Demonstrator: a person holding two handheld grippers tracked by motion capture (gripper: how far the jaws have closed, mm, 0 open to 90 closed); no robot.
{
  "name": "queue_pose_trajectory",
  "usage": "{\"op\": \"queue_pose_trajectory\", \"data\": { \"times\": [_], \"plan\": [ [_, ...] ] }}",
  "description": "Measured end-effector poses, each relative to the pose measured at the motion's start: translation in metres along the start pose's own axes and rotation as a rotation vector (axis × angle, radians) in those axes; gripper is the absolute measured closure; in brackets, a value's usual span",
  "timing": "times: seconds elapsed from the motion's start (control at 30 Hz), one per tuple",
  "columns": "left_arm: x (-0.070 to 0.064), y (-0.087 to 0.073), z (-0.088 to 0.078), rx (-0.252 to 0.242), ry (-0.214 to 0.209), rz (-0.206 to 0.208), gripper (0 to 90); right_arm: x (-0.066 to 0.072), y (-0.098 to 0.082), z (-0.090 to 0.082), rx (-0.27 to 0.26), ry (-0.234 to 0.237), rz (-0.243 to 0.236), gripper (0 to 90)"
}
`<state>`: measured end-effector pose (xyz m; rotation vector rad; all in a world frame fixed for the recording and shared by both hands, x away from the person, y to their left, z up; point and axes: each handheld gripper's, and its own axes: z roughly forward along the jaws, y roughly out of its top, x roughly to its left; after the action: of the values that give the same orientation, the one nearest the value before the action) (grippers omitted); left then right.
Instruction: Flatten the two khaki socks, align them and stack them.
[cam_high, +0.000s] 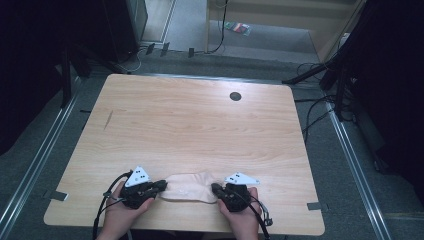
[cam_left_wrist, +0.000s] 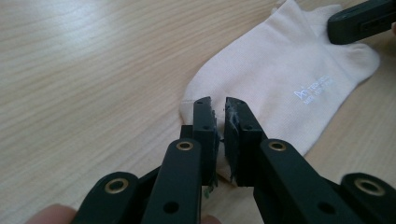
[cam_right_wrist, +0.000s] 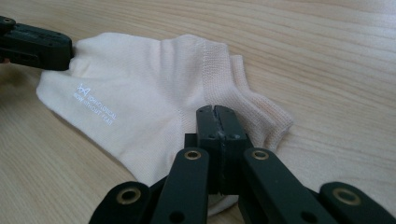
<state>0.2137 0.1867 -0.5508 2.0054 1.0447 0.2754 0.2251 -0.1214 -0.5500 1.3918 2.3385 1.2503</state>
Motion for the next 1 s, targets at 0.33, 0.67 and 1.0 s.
{"op": "queue_pose_trajectory", "data": {
  "times": [0.33, 0.67, 1.0],
  "plan": [
    [0.007, 0.001, -0.003, -0.097, -0.048, -0.024, 65.6, -0.005, 0.005, -0.008, -0.092, 0.024, 0.007, 84.5],
    [0.027, -0.002, -0.020, -0.193, 0.025, -0.081, 26.6, -0.022, 0.010, -0.024, -0.212, -0.027, -0.013, 38.2],
    [0.059, -0.009, -0.043, -0.217, 0.161, -0.192, 13.6, -0.050, 0.015, -0.048, -0.293, -0.086, 0.031, 18.8]
  ]
}}
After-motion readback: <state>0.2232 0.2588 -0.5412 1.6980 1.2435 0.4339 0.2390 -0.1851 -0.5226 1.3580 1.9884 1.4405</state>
